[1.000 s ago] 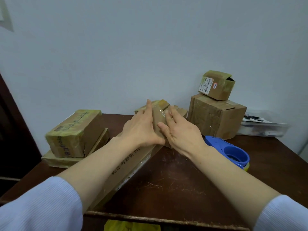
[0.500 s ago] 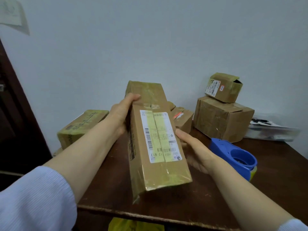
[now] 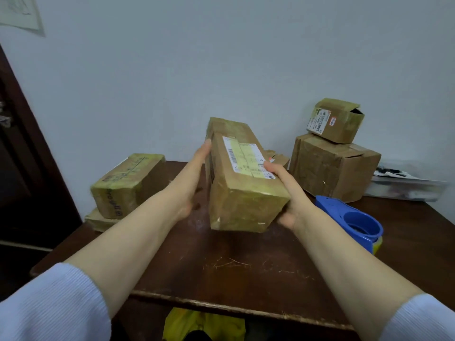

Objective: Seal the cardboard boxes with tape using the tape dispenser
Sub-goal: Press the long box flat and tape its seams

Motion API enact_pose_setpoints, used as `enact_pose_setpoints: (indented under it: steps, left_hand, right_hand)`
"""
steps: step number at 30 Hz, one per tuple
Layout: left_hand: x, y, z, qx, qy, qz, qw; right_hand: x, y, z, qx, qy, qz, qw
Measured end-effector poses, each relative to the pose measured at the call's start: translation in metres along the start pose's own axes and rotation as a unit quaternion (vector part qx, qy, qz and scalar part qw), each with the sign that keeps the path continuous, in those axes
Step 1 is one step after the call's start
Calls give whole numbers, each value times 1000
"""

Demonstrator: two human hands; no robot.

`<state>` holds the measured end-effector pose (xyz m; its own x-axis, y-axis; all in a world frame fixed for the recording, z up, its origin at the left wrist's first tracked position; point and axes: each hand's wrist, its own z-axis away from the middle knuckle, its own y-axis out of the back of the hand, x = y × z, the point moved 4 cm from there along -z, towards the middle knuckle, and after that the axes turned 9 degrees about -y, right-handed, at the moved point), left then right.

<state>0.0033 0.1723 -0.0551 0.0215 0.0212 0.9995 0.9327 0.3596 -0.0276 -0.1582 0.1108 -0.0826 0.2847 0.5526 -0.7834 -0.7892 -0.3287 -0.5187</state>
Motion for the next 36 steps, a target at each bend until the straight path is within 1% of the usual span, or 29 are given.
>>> enact_pose_setpoints:
  steps: [1, 2, 4, 7, 10, 14, 16, 19, 21, 24, 29, 31, 32, 34, 35, 36]
  left_hand:
    - [1, 4, 1, 36, -53, -10, 998]
    - [2, 7, 4, 63, -124, -41, 989]
    - [0, 6, 19, 81, -251, -89, 960]
    - [-11, -1, 32, 92, -344, -95, 929]
    - [-18, -1, 33, 127, -401, -86, 903]
    - [-11, 1, 33, 137, -417, -36, 898]
    - [-2, 2, 28, 131, -401, 32, 906]
    - [13, 5, 18, 82, -349, 172, 917]
    - [20, 8, 12, 33, -314, 209, 926]
    - [27, 14, 6, -33, -291, 208, 933]
    - [43, 22, 4, -112, -308, 162, 931]
    - [47, 23, 5, -136, -304, 171, 927]
    - [47, 24, 5, -128, -303, 177, 927]
    - [47, 30, 4, -82, -308, 167, 933]
    - [46, 34, 4, -72, -307, 158, 936]
    - [44, 39, 4, -79, -302, 147, 939]
  right_hand:
    - [-1, -1, -1, 0, 3, -14, 1000]
    - [-2, -2, -2, 0, 5, -29, 1000]
    - [-2, -4, -6, 0, 7, -58, 998]
    - [2, -15, -11, 7, 0, -84, 996]
    - [5, -29, -11, -2, -16, -113, 993]
    - [0, -37, -10, -1, -39, -165, 986]
    - [0, -38, -14, 5, -55, -175, 983]
    - [-2, -38, -18, 8, -77, -198, 977]
    - [-9, -37, -17, 9, -70, -203, 977]
    - [-18, -39, -15, 14, -61, -204, 977]
    - [-25, -44, -13, 1, -60, -199, 978]
    - [-27, -46, -14, -5, -61, -192, 980]
    - [-26, -48, -15, -8, -61, -186, 981]
    - [-25, -52, -18, -9, -57, -169, 984]
    - [-25, -54, -20, -8, -49, -160, 986]
    - [-26, -56, -21, -9, -37, -147, 988]
